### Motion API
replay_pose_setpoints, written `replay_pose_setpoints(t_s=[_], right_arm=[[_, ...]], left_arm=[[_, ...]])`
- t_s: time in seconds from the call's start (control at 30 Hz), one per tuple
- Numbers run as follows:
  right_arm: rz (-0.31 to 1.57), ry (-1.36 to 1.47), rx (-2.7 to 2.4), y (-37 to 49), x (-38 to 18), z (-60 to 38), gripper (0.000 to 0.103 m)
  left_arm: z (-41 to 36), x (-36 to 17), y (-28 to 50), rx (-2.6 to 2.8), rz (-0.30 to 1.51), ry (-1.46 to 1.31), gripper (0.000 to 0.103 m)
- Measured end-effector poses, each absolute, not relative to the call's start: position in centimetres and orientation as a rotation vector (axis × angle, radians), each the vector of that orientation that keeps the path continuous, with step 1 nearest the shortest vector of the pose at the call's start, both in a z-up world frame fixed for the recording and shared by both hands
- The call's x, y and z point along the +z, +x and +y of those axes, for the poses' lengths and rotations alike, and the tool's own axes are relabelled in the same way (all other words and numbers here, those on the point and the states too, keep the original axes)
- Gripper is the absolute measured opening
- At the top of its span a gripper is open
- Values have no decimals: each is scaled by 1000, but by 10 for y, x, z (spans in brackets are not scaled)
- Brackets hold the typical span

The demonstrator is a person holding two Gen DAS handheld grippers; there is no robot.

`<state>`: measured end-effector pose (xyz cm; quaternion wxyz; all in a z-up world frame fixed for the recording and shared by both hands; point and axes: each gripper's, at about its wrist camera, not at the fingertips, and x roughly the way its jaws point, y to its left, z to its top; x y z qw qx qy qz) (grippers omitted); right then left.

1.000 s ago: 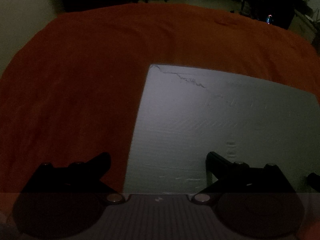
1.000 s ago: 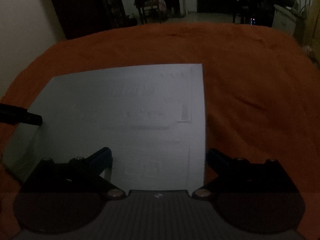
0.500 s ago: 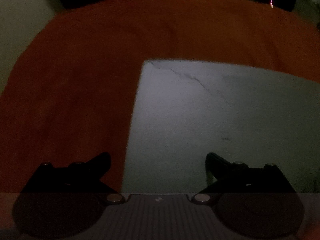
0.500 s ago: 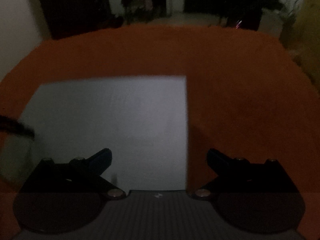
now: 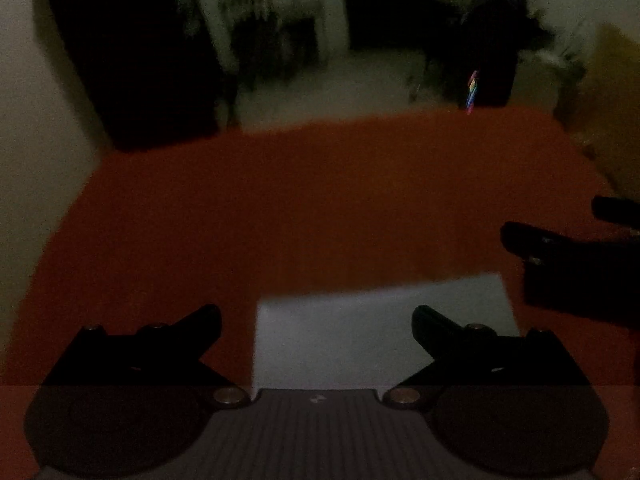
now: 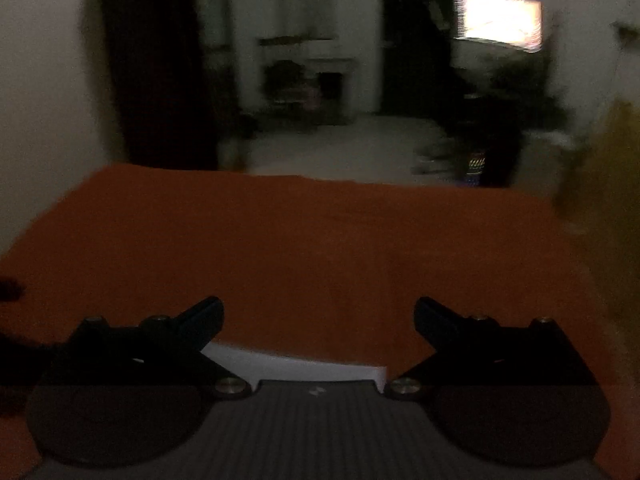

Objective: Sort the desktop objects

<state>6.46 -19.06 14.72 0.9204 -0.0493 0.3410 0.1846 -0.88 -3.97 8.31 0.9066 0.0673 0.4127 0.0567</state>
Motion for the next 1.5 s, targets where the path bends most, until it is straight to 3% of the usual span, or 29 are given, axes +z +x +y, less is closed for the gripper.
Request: replay_pose_setpoints(t_s=[0.23,0.33,0.47,0.6,0.8,1.5], right_arm=[[784,12,238,30,200,-181,103],[889,53,201,-7,187,-179,103],[954,-30,181,-44,153,-160,103],[1086,21,173,-44,124,-164,103],[956,-17,175,-41,145,-178,103],[1002,-102,195,-58,121,-178,103]], left_arm=[[-2,87,-51,107,909,62,103],[3,69,-81,161,909,91,103],[3,51,-94,113,1077,-4,103],[-14,49,-93,118,1055,78,103],[-12,44,-86,179,1007,65,103],[1,40,-80,163,1034,96,103]])
